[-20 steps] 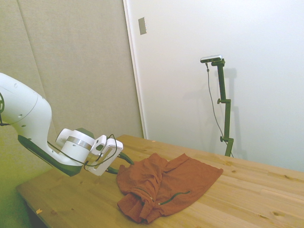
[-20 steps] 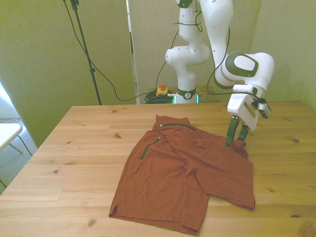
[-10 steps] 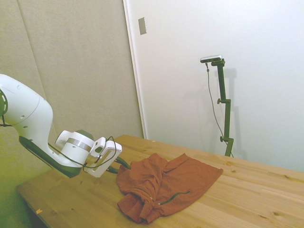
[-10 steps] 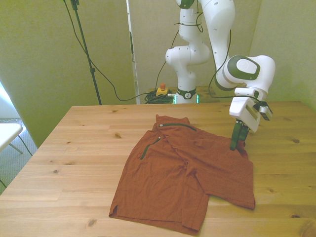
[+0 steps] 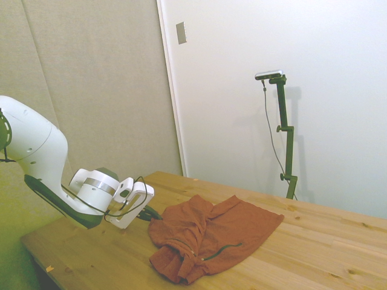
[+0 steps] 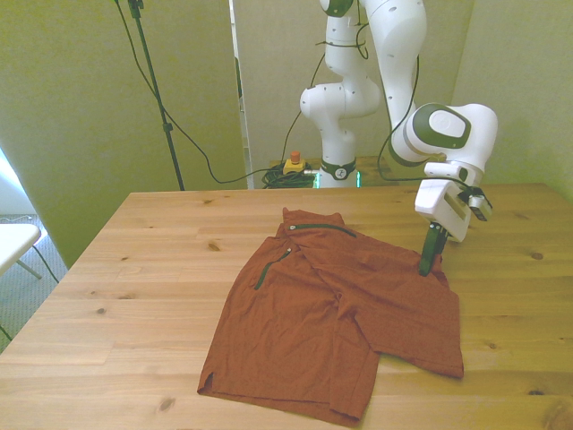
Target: Fold the shorts
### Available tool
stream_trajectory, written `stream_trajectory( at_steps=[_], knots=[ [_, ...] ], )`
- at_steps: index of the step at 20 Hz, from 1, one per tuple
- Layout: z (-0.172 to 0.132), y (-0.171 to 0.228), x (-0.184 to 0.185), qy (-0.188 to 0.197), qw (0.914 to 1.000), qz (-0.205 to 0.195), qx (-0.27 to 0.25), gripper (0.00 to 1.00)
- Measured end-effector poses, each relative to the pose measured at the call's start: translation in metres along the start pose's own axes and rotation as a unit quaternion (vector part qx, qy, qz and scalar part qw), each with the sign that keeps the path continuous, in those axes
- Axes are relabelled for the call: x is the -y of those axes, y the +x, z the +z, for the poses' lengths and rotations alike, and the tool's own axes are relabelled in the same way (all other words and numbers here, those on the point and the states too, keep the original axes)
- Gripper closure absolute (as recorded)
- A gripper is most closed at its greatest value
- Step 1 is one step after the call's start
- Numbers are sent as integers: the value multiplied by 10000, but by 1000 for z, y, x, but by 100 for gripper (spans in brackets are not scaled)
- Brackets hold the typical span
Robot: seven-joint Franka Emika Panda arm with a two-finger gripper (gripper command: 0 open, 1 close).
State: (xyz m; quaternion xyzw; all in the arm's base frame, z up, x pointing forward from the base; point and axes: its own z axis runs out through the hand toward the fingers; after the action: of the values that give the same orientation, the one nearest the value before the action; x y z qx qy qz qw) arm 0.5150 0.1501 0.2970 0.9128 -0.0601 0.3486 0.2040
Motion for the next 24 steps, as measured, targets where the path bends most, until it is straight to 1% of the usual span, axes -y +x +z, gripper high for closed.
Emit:
stream_trajectory(
  at_steps=[3, 5, 8, 12, 15, 19, 24],
  knots=[
    [-2, 7, -5, -4, 10000, 78, -52, 100],
    [-6, 19, -14, -3, 9997, 211, -140, 100],
    [-10, 50, -40, -86, 9975, 627, -305, 100],
    [-7, 94, -88, -206, 9910, 1237, -469, 100],
    [-3, 116, -120, -287, 9862, 1540, -533, 100],
    [7, 138, -156, -310, 9820, 1775, -565, 100],
    [32, 160, -181, -412, 9788, 1918, -583, 100]
  ],
)
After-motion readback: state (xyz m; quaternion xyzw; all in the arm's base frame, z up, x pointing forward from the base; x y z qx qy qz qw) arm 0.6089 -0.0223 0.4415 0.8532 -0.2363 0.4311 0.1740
